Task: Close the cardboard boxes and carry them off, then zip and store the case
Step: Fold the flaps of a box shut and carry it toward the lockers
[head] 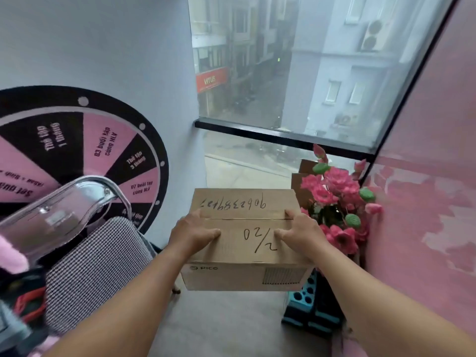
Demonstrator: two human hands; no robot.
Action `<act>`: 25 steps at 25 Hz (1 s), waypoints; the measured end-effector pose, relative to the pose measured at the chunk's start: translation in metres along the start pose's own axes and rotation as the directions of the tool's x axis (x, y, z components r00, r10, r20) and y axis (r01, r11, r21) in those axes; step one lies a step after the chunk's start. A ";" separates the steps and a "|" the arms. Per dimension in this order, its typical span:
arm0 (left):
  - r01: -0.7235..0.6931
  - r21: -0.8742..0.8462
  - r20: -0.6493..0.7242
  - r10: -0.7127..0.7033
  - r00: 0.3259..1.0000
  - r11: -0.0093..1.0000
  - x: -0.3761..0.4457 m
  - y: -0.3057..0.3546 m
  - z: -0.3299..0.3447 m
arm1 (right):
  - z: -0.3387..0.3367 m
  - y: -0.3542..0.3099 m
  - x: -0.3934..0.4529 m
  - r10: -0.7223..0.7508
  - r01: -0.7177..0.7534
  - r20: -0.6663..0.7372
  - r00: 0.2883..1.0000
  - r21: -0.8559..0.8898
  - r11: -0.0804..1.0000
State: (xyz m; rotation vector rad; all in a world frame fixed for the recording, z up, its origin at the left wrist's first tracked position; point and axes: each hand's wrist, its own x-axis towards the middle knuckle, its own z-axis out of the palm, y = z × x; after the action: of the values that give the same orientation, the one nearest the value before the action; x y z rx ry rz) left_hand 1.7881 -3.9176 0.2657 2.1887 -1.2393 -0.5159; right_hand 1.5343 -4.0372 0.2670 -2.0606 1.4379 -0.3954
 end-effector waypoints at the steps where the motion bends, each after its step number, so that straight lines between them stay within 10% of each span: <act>1: 0.003 -0.001 -0.001 -0.003 1.000 1.000 0.028 0.002 -0.003 | 0.001 -0.005 0.026 -0.007 0.007 -0.003 1.000 0.013 1.000; 25: 0.227 0.005 0.079 -0.227 0.971 0.974 0.594 -0.105 0.048 | 0.147 -0.052 0.593 0.150 -0.149 0.153 0.977 -0.020 0.989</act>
State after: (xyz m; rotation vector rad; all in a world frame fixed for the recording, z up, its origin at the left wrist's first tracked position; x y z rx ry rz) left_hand 2.1233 -4.4026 0.1300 2.3409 -1.0303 -0.7026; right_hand 1.8743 -4.5296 0.1317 -1.9280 1.4897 -0.1650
